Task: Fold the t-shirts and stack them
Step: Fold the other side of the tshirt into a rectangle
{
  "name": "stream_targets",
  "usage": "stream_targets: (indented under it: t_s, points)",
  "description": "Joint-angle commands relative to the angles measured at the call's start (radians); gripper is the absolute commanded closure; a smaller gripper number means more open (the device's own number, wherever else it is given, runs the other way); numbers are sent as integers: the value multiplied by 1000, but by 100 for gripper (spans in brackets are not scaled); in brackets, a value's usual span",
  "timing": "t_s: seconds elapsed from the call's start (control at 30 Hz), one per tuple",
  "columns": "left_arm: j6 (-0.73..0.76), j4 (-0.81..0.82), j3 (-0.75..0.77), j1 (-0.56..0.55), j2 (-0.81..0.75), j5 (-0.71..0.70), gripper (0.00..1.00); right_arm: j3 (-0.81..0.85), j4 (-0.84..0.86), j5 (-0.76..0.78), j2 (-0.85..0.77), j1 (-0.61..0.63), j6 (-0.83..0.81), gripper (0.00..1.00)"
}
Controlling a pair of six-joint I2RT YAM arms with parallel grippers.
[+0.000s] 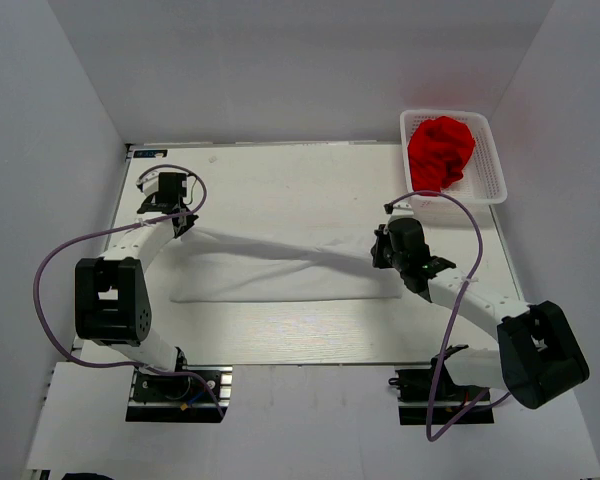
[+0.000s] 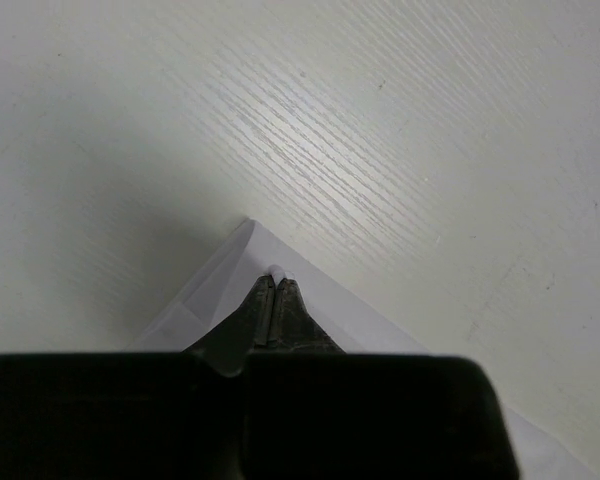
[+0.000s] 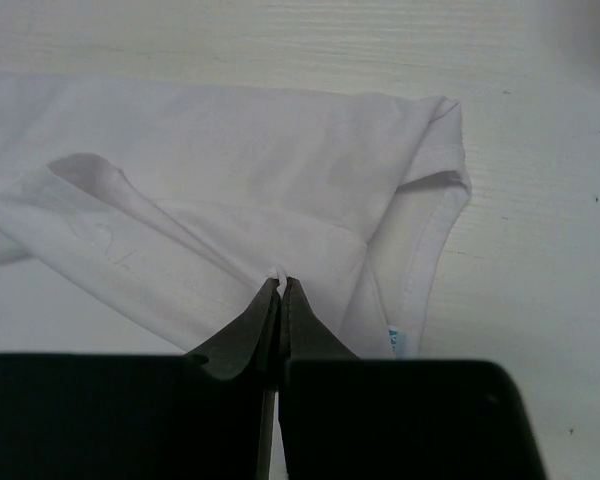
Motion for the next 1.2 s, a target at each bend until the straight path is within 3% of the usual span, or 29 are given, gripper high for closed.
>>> stream_targets:
  t_s: [0.0, 0.27, 0.47, 0.53, 0.57, 0.6, 0.63, 0.67, 0.73, 0.77, 0.87, 1.03, 1.17]
  points:
    - [40, 34, 46, 0, -39, -46, 100, 33, -9, 48, -27, 2, -15, 100]
    - [89, 35, 135, 0, -10, -26, 100, 107, 15, 18, -7, 2, -56, 100]
    - [48, 44, -7, 0, -43, -60, 100, 77, -21, -19, 11, 10, -24, 100]
    - [-34, -21, -21, 0, -44, -115, 100, 54, -48, -70, 11, 13, -18, 97]
    - [-88, -145, -21, 0, -44, -140, 99, 44, -64, -86, 16, 23, 2, 91]
    - [-219, -219, -32, 12, -21, -160, 81, 26, -72, -141, 14, 28, 13, 84]
    - [-278, -336, -43, 23, -11, -196, 71, -7, -96, -163, 13, 37, 60, 74]
    - [-349, -379, -43, 23, -1, -210, 39, -61, -97, -236, 8, 39, 83, 64]
    - [-435, -486, -40, 23, 18, -264, 13, -90, -153, -281, -15, 42, 128, 43]
    - [-469, -527, -31, 23, 28, -264, 9, -104, -172, -300, -24, 45, 143, 28]
    - [-493, -581, 31, 23, 16, -240, 0, -77, -242, -266, -95, 43, 133, 20]
    - [-374, -496, 133, 13, -36, -125, 0, 4, -160, -306, -149, 43, 68, 17]
    - [-241, -372, 144, 3, -59, 16, 0, 56, 22, -399, -34, 53, 41, 16]
